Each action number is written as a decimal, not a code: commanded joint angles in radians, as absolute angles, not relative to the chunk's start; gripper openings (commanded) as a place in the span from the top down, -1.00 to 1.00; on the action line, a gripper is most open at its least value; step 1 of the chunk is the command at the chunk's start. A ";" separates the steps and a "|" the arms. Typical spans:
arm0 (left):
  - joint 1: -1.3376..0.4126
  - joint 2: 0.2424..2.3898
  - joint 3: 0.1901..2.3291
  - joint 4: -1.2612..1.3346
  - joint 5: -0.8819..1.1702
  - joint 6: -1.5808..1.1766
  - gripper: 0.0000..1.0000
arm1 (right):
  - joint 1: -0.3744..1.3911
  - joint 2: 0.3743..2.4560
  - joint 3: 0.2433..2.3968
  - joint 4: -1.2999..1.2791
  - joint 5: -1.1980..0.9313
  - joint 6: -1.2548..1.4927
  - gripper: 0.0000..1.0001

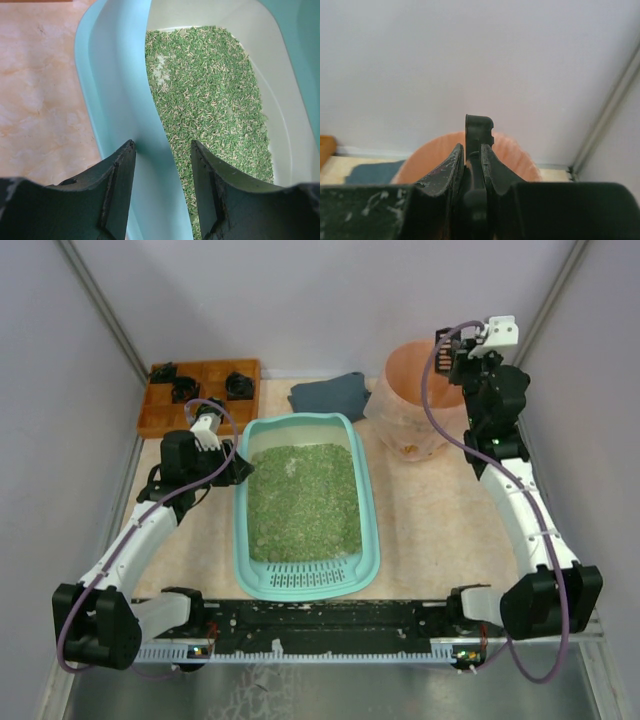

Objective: Clean the litter box

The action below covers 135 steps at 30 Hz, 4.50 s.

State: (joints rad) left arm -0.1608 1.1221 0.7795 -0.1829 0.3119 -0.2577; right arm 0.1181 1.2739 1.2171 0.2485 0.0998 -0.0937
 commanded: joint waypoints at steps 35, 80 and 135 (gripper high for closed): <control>-0.147 1.167 0.802 -0.183 0.365 -0.258 -0.02 | 0.625 1.516 1.241 0.035 -0.009 0.601 1.00; -0.147 1.220 0.812 -0.192 0.424 -0.268 0.13 | 0.801 1.777 1.115 0.296 -0.088 0.877 1.00; -0.146 1.103 0.775 -0.144 0.403 -0.261 0.02 | 0.506 1.194 0.499 0.671 -0.150 1.337 1.00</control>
